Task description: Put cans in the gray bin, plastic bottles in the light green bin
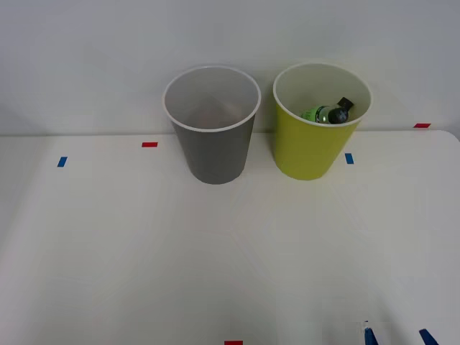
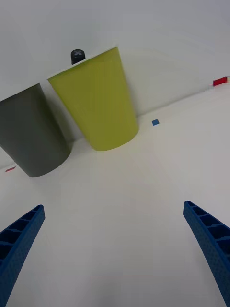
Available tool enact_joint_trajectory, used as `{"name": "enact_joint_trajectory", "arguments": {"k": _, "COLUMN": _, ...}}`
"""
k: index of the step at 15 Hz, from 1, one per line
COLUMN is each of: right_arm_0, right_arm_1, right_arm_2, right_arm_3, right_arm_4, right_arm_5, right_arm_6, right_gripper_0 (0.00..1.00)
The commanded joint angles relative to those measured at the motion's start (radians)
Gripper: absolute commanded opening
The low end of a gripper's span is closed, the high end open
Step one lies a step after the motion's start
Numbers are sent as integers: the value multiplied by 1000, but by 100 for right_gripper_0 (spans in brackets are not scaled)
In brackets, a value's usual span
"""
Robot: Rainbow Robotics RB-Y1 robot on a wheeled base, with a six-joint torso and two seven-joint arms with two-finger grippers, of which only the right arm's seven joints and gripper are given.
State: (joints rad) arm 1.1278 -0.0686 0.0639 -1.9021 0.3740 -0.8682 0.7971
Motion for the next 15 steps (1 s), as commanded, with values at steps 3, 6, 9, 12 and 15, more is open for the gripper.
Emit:
{"name": "enact_joint_trajectory", "arguments": {"k": 3, "right_arm_0": 21, "right_arm_1": 3, "right_arm_2": 42, "right_arm_3": 74, "right_arm_4": -75, "right_arm_5": -66, "right_arm_6": 287, "right_gripper_0": 100}}
{"name": "enact_joint_trajectory", "arguments": {"k": 6, "right_arm_0": 81, "right_arm_1": -3, "right_arm_2": 66, "right_arm_3": 74, "right_arm_4": -124, "right_arm_5": -83, "right_arm_6": 373, "right_gripper_0": 100}}
{"name": "enact_joint_trajectory", "arguments": {"k": 9, "right_arm_0": 99, "right_arm_1": -16, "right_arm_2": 65, "right_arm_3": 74, "right_arm_4": -127, "right_arm_5": -114, "right_arm_6": 378, "right_gripper_0": 100}}
{"name": "enact_joint_trajectory", "arguments": {"k": 12, "right_arm_0": 115, "right_arm_1": -19, "right_arm_2": 62, "right_arm_3": 74, "right_arm_4": -124, "right_arm_5": -126, "right_arm_6": 412, "right_gripper_0": 100}}
{"name": "enact_joint_trajectory", "arguments": {"k": 15, "right_arm_0": 122, "right_arm_1": -17, "right_arm_2": 93, "right_arm_3": 90, "right_arm_4": -144, "right_arm_5": -137, "right_arm_6": 481, "right_gripper_0": 100}}
